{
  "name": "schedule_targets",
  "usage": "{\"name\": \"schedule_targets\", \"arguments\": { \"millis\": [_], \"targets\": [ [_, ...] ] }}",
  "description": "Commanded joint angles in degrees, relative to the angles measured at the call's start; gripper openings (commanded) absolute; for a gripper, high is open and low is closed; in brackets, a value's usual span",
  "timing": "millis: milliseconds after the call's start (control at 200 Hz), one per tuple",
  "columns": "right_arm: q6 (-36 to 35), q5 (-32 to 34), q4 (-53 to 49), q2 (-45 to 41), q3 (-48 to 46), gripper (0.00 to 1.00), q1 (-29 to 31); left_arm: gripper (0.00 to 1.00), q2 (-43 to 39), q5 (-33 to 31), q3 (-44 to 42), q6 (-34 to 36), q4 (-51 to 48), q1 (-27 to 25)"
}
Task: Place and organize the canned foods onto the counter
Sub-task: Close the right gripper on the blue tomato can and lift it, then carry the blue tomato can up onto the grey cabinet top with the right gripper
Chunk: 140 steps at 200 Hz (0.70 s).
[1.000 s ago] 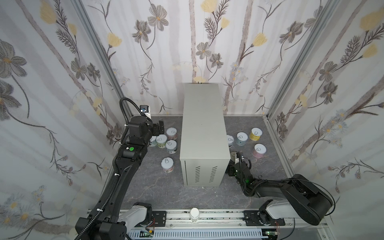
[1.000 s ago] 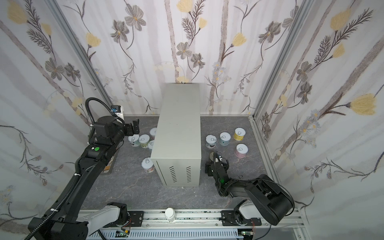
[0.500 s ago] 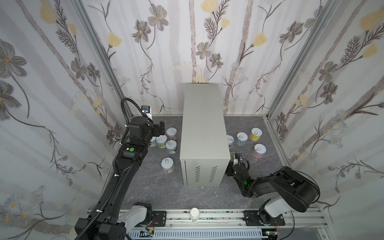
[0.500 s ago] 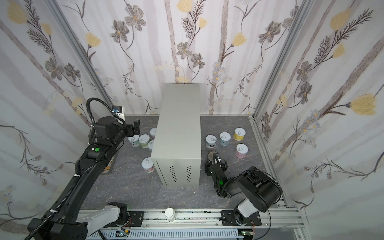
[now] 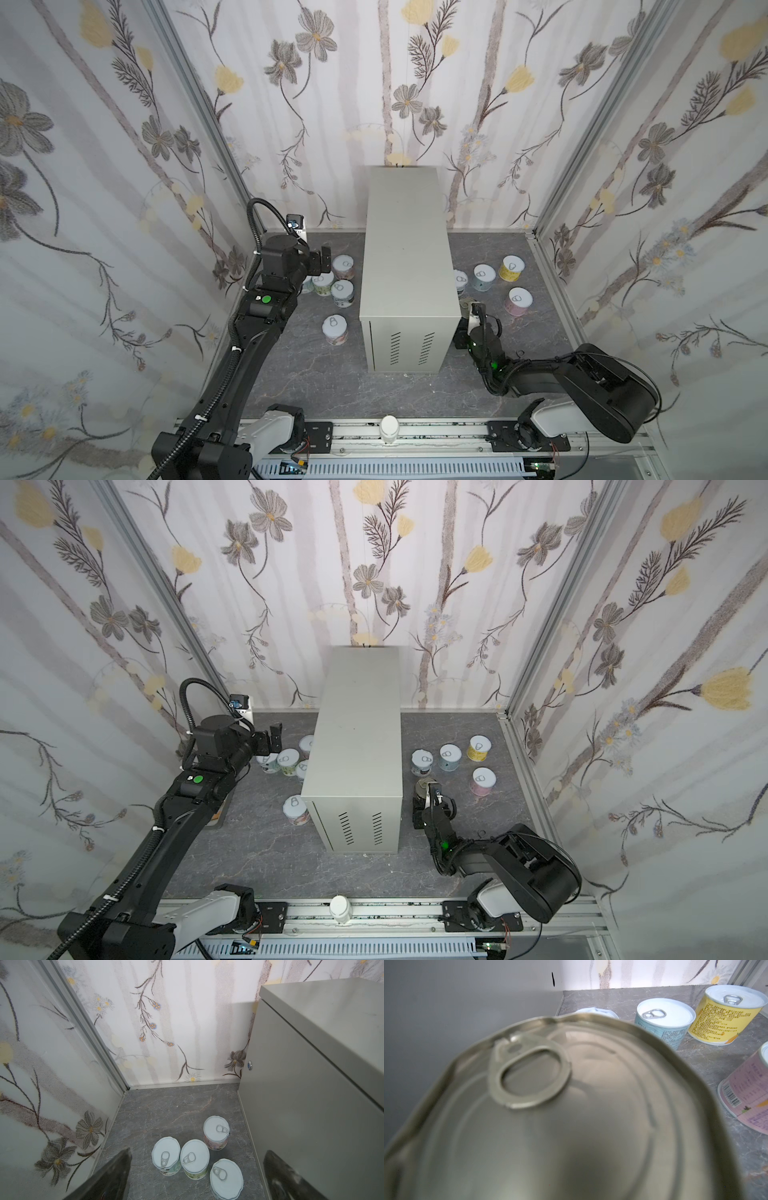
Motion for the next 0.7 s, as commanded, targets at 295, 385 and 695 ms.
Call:
{"name": "schedule_targets", "arguments": {
  "millis": [295,385,695],
  "targets": [
    [-3.8,-0.2,-31.8,-26.9,15.2,0.41,-1.7,1.0,-0.9,0.9,0.1,0.5,2.3,-0.1],
    [-4.0,-0.3,-42.3,-30.5,22.4,0.41,-2.5,1.0,-0.9,1.7,1.0,0.5,1.4,-0.2],
    [-7.3,-2.9,-71.4,-22.7,57.4,0.39,-2.8,1.0,-2.7,3.8,2.6,0.1,-1.4,-0.4]
  ]
}}
